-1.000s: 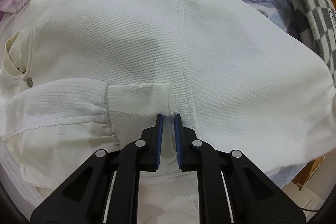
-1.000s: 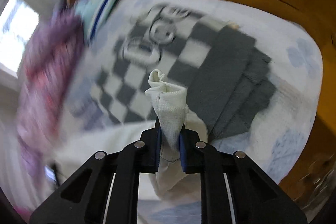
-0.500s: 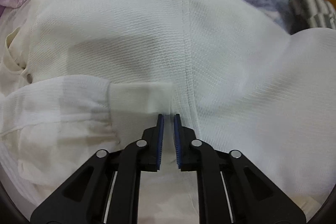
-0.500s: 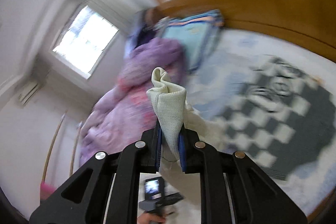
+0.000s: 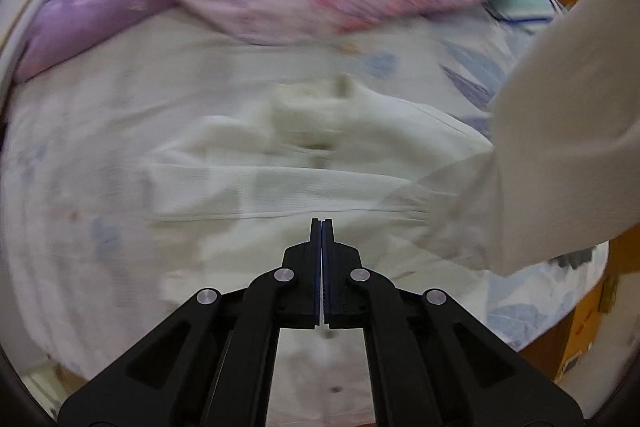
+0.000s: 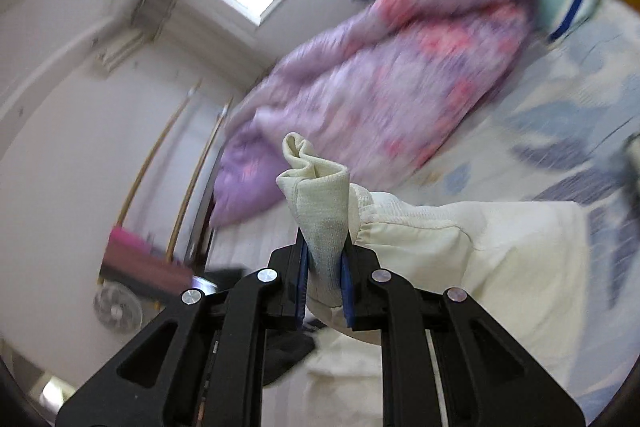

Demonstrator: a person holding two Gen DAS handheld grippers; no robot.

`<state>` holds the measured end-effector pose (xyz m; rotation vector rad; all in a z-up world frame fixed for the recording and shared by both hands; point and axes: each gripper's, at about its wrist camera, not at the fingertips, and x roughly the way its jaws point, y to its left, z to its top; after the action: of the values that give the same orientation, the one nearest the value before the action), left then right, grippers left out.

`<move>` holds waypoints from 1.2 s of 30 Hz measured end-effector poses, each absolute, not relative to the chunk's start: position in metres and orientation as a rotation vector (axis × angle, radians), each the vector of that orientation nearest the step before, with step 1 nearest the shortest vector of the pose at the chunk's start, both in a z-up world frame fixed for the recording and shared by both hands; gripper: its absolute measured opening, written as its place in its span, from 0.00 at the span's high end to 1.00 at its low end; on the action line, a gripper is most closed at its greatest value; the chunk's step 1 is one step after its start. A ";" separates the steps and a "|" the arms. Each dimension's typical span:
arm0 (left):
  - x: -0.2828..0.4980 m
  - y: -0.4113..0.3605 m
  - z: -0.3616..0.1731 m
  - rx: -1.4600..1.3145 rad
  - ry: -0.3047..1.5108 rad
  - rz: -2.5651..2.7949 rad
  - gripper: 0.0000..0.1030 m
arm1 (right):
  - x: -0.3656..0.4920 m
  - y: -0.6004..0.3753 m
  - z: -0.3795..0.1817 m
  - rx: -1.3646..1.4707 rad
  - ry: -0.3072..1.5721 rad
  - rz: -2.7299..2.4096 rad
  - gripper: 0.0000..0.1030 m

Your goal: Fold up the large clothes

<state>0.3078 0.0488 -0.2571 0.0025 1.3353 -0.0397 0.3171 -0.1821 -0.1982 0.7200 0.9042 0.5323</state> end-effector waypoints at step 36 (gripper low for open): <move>0.315 0.136 -0.476 -0.132 1.661 0.132 0.95 | 0.302 -0.287 -0.479 0.395 1.559 -0.047 0.94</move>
<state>0.3150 0.1357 -0.4758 -0.1316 1.6609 0.1322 0.3016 -0.2868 -0.4786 0.3951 1.5593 -0.0467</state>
